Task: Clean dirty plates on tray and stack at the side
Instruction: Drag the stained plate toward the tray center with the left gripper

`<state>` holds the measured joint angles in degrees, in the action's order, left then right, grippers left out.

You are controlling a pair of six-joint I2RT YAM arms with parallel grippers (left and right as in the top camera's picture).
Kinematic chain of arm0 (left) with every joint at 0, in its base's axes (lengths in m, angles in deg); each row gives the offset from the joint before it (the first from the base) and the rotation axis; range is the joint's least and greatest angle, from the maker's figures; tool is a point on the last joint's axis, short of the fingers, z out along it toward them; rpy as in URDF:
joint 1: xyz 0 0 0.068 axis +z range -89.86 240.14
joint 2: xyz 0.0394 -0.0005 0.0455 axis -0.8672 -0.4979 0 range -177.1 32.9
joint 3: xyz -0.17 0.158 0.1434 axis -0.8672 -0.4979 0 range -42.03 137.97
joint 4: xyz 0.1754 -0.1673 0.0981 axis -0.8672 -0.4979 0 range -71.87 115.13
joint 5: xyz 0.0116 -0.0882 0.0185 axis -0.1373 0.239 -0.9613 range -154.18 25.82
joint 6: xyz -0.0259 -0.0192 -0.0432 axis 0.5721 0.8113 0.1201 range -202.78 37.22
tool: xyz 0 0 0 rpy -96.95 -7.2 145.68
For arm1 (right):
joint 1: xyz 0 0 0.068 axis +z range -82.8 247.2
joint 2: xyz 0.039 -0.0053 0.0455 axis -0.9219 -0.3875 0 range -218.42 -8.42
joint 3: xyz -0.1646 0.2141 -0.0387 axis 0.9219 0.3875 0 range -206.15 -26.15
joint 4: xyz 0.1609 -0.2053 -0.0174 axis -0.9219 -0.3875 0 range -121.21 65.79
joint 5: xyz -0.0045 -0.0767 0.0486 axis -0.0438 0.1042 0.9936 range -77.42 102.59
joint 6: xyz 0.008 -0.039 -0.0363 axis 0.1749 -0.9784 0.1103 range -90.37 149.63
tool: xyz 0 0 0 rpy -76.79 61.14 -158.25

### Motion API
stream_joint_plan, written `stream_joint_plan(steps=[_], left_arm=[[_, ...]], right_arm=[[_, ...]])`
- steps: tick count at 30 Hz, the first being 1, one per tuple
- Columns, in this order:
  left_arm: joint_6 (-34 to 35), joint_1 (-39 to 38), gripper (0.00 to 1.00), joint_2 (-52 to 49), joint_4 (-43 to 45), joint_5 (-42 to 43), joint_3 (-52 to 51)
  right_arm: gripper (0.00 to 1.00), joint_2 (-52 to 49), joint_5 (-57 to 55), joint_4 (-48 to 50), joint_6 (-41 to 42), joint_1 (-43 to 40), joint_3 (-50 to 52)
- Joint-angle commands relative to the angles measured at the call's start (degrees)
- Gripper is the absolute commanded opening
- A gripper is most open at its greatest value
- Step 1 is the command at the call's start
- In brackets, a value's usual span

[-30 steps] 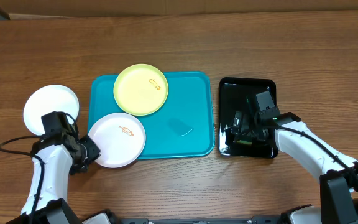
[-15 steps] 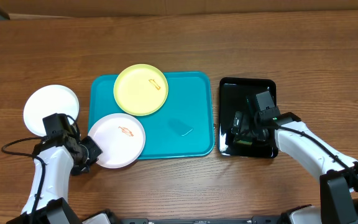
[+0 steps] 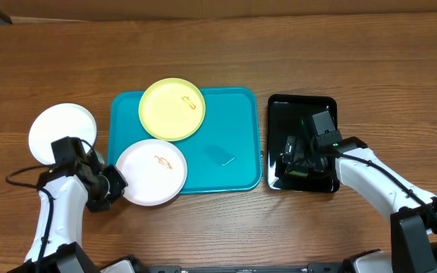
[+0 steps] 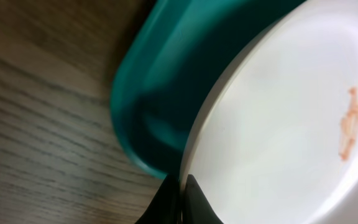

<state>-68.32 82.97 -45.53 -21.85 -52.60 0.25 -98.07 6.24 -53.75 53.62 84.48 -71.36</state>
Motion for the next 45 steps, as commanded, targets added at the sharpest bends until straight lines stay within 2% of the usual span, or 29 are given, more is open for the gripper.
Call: stream_joint_plan(steps=[1, 5, 13, 23, 27, 33, 38, 45], left_arm=[[-4.20, -0.37, 0.04, 0.15, -0.46, 6.88, 4.52], [-6.36, -1.42, 0.04, 0.15, -1.07, 11.43, 7.26], [-6.71, -9.57, 0.04, 0.15, 0.07, 11.13, 10.05], [-8.50, -26.49, 0.04, 0.07, 11.23, -0.92, 10.08], [-8.50, -30.80, 0.04, -0.28, 13.68, -4.17, 10.08], [-6.73, -32.85, 0.04, -3.32, 15.78, -3.96, 10.10], [-6.23, -33.05, 0.04, -8.24, 14.99, 0.15, 11.32], [1.29, -33.09, 0.04, -10.86, 12.63, 0.33, 11.89]], right_arm=[[1.00, -0.07, -0.02, 0.35, 0.17, -0.26, 0.42], [1.00, -0.07, -0.02, 0.35, 0.17, -0.26, 0.42], [1.00, -0.07, -0.02, 0.35, 0.17, -0.26, 0.42], [1.00, -0.07, -0.02, 0.31, 0.17, -0.26, 0.42], [1.00, -0.07, -0.02, 0.33, 0.17, -0.26, 0.42], [1.00, -0.07, 0.00, 0.35, 0.17, -0.26, 0.42], [1.00, -0.07, -0.02, 0.35, 0.17, -0.26, 0.42], [1.00, -0.07, 0.52, 0.66, 0.17, -0.26, 0.42]])
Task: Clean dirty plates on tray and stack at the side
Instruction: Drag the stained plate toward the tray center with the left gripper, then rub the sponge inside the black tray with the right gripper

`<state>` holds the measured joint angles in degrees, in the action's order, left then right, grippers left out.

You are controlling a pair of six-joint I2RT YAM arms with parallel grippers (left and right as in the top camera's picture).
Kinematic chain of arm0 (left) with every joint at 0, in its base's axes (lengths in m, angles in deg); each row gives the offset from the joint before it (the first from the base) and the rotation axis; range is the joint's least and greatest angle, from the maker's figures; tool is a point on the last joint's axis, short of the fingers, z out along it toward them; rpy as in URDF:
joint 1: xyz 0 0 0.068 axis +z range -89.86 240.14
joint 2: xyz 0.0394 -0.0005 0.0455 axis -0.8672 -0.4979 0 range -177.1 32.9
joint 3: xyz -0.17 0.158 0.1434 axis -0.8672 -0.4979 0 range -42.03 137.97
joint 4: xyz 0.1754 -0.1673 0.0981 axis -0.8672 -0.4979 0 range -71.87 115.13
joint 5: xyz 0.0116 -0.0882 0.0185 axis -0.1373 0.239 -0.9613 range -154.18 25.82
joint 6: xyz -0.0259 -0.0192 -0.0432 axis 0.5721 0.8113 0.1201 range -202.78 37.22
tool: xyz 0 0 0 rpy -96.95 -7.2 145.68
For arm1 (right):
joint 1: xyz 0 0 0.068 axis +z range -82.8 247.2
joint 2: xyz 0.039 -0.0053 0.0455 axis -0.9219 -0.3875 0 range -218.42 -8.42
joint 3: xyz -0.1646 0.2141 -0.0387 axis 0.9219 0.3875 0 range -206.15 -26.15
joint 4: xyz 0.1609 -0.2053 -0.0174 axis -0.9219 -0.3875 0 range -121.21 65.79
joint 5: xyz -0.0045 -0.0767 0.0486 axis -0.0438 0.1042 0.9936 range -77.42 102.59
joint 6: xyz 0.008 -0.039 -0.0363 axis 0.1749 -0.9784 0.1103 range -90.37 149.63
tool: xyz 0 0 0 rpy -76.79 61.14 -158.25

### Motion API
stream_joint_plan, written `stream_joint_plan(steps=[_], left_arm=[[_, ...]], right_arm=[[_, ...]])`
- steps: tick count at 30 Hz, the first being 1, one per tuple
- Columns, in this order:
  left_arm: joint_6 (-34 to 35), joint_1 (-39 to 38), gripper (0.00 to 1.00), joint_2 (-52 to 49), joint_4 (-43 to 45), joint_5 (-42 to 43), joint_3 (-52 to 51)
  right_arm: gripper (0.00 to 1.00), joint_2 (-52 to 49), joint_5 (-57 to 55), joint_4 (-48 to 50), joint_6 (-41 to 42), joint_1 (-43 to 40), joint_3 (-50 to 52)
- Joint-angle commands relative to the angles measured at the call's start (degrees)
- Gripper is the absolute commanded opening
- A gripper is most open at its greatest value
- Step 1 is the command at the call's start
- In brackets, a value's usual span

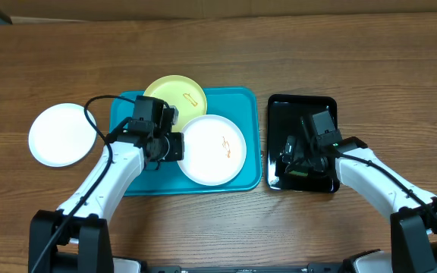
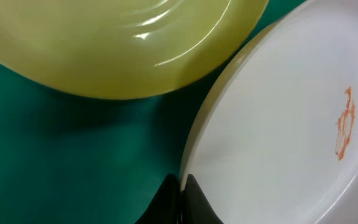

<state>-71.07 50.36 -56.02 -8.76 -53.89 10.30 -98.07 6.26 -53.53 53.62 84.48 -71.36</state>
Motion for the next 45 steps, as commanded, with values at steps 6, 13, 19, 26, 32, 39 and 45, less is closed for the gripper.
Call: stream_joint_plan(steps=[6, 13, 19, 26, 32, 39, 45], left_arm=[[6.21, -1.99, 0.04, -0.70, -2.05, 1.57, 1.70], [11.52, -7.13, 0.04, -4.04, -0.52, -3.39, 0.37], [14.32, -8.68, 0.04, -7.30, 0.55, -6.56, 0.37], [16.00, -8.68, 0.04, -7.50, 1.11, -9.84, 0.37], [15.56, -8.68, 0.04, -7.50, -1.46, -14.47, 0.37], [15.10, -8.74, 0.04, -7.52, -2.97, -14.10, 0.37], [15.10, -8.74, 0.04, -7.52, -4.04, -13.86, 0.37]], right_arm=[[1.00, -0.07, 1.70, 0.13, 0.17, -0.26, 0.52], [0.92, -0.07, 1.70, -0.26, 0.17, -0.26, 0.63], [0.85, -0.07, 5.09, -2.32, 0.20, -0.26, 0.63], [0.33, -0.07, 5.03, -2.03, 0.20, 0.52, 0.66], [0.18, -0.07, 1.20, -0.87, 0.17, 0.66, 0.66], [0.04, 0.00, 1.27, 1.22, -0.35, 0.66, 0.22], [0.04, 3.23, 2.62, -6.69, -0.46, 0.59, -8.17]])
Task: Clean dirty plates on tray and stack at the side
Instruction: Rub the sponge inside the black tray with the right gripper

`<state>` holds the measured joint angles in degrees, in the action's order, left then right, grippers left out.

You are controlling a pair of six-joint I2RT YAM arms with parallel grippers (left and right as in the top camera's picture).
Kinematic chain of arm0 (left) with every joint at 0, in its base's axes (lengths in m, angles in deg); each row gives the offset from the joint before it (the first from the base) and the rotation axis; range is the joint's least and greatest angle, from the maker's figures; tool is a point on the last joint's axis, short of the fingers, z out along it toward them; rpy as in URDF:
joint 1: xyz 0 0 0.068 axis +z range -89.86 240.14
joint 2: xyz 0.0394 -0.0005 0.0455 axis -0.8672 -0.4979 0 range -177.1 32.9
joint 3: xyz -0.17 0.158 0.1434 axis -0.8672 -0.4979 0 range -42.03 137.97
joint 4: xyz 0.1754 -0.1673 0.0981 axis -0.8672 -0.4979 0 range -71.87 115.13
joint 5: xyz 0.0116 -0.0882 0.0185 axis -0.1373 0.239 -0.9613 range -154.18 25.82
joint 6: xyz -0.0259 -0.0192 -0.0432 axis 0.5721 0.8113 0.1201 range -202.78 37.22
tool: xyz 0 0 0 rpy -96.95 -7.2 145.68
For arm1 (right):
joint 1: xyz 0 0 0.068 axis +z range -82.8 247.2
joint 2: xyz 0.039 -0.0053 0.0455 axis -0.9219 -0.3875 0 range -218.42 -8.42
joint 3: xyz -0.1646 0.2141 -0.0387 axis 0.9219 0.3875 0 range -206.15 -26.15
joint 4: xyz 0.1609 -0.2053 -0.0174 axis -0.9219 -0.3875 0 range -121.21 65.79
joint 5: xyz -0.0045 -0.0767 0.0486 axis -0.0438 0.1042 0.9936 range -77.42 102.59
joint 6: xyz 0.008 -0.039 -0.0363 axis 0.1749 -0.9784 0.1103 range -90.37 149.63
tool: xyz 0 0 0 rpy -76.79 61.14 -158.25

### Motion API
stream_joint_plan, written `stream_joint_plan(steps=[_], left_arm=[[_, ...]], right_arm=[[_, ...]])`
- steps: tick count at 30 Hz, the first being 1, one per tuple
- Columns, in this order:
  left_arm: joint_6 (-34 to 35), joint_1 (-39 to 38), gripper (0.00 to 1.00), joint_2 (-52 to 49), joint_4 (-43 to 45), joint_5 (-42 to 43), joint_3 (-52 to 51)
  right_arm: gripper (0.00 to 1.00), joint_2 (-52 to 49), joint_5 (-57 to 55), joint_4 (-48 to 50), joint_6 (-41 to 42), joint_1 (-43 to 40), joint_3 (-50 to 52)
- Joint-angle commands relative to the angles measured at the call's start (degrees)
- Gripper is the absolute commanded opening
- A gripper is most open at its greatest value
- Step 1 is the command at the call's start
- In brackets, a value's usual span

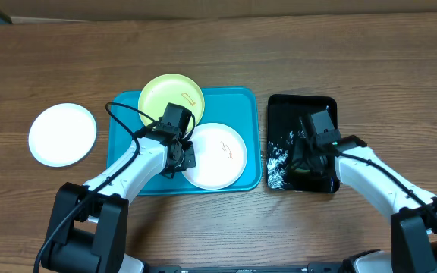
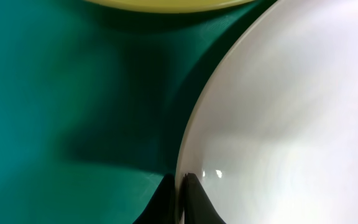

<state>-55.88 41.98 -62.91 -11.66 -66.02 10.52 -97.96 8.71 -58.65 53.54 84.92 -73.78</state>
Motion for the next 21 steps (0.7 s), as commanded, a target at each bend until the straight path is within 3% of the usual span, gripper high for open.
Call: stream_joint_plan(steps=[1, 4, 9, 21], left_arm=[[-0.07, -0.37, 0.04, -0.61, -1.14, -1.70, 0.15], [-0.04, -0.37, 0.04, -0.61, -1.11, -1.51, 0.15], [0.00, -0.37, 0.04, -0.61, -0.83, -1.49, 0.15], [-0.09, -0.37, 0.04, -0.61, -0.94, -1.09, 0.15]], right_arm=[[0.04, 3.76, 0.11, -3.85, -0.39, 0.17, -7.30], [0.04, 5.75, 0.11, -8.02, -0.39, 0.17, -10.38], [0.04, 6.56, 0.07, -9.20, -4.55, 0.15, -10.49], [0.04, 2.99, -0.04, -9.64, -6.01, 0.15, -10.47]])
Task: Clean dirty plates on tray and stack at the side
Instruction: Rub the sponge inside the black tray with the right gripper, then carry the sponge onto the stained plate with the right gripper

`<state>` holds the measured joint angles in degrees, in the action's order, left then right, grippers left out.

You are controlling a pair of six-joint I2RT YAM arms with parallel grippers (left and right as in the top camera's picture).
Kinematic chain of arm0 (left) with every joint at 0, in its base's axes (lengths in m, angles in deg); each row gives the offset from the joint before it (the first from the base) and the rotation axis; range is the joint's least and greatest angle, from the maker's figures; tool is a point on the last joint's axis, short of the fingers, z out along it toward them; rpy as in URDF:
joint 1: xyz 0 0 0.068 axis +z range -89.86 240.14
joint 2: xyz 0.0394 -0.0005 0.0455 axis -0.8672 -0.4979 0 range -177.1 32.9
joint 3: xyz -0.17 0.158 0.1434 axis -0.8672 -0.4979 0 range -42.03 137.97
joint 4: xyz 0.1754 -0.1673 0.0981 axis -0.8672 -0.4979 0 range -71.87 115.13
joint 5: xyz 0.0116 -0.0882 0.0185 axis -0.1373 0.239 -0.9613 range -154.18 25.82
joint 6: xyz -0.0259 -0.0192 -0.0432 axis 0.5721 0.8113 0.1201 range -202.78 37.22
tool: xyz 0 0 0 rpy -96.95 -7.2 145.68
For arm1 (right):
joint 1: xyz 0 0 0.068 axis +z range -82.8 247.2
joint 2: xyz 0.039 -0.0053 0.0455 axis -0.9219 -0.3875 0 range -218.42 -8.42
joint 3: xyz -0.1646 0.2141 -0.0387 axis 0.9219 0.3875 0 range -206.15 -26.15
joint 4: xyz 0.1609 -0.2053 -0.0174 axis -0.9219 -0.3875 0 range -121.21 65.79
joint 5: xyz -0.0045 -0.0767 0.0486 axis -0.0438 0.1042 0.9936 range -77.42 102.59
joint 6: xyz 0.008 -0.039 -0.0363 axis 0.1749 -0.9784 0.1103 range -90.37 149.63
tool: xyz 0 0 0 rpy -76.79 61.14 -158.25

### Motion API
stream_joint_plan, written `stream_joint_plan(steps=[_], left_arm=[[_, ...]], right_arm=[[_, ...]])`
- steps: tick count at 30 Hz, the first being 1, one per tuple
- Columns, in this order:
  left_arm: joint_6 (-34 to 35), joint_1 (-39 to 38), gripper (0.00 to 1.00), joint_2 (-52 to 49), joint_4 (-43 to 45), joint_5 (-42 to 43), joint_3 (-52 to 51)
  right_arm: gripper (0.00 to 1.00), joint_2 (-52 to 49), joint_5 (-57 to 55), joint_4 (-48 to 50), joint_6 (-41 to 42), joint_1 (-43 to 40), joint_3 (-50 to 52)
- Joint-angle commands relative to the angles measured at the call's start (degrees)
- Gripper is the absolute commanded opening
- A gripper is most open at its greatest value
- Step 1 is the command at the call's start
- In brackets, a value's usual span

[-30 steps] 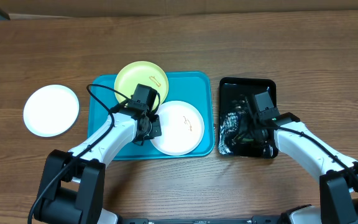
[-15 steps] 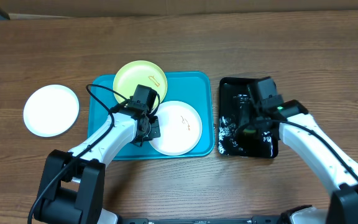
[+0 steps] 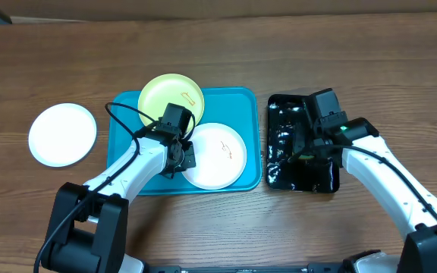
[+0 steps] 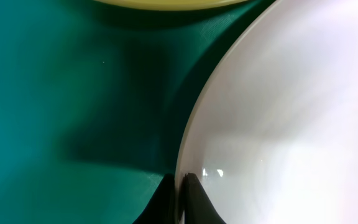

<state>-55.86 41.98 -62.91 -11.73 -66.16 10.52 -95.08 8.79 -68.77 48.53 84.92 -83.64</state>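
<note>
A white plate (image 3: 218, 155) with a small orange smear lies at the front right of the teal tray (image 3: 127, 129). My left gripper (image 3: 185, 156) is shut on the plate's left rim. In the left wrist view the fingertips (image 4: 180, 185) pinch that rim, with the white plate (image 4: 278, 118) to the right. A yellow plate (image 3: 171, 106) with an orange mark sits at the tray's far left, overhanging its edge. My right gripper (image 3: 303, 150) is low inside the black basin (image 3: 326, 182), over something greenish. Its jaws are hidden.
A clean white plate (image 3: 62, 134) lies on the wooden table left of the tray. The black basin stands just right of the tray and holds glinting liquid. The yellow plate's edge (image 4: 166, 3) shows at the top of the left wrist view.
My right arm has moved toward the far end of the black basin, and the glints on the liquid have spread. The left gripper and white plate have not moved.
At first my left gripper held the smeared white plate at the tray's front left corner, overhanging it. Then the plate was at the tray's right, by the yellow plate. Later it lay at the front right, still gripped. My right gripper stayed in the basin throughout.
</note>
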Motion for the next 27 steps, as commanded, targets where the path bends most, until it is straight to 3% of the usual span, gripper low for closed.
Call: stream_joint_plan(steps=[1, 6, 14, 21, 27], left_arm=[[-0.11, -0.37, 0.04, -0.61, -0.85, -0.96, 0.15], [-0.11, -0.37, 0.04, -0.63, -0.79, -0.15, 0.15], [-0.09, -0.37, 0.04, -0.63, -0.61, 0.11, 0.15], [-0.07, -0.37, 0.04, -0.61, -0.59, 0.13, 0.15], [-0.09, -0.37, 0.04, -0.61, -0.61, 0.13, 0.15]], right_arm=[[0.04, 0.11, -0.13, 0.37, -0.96, 0.15, -0.61], [0.04, 0.11, 5.60, 0.68, -1.03, 0.17, -0.61], [0.04, 0.09, 30.49, 6.97, -4.74, 2.51, -0.61], [0.04, -2.16, 29.40, 14.21, -3.69, 10.21, -0.59], [0.04, -7.30, 18.49, 20.09, -4.20, 17.33, -0.59]])
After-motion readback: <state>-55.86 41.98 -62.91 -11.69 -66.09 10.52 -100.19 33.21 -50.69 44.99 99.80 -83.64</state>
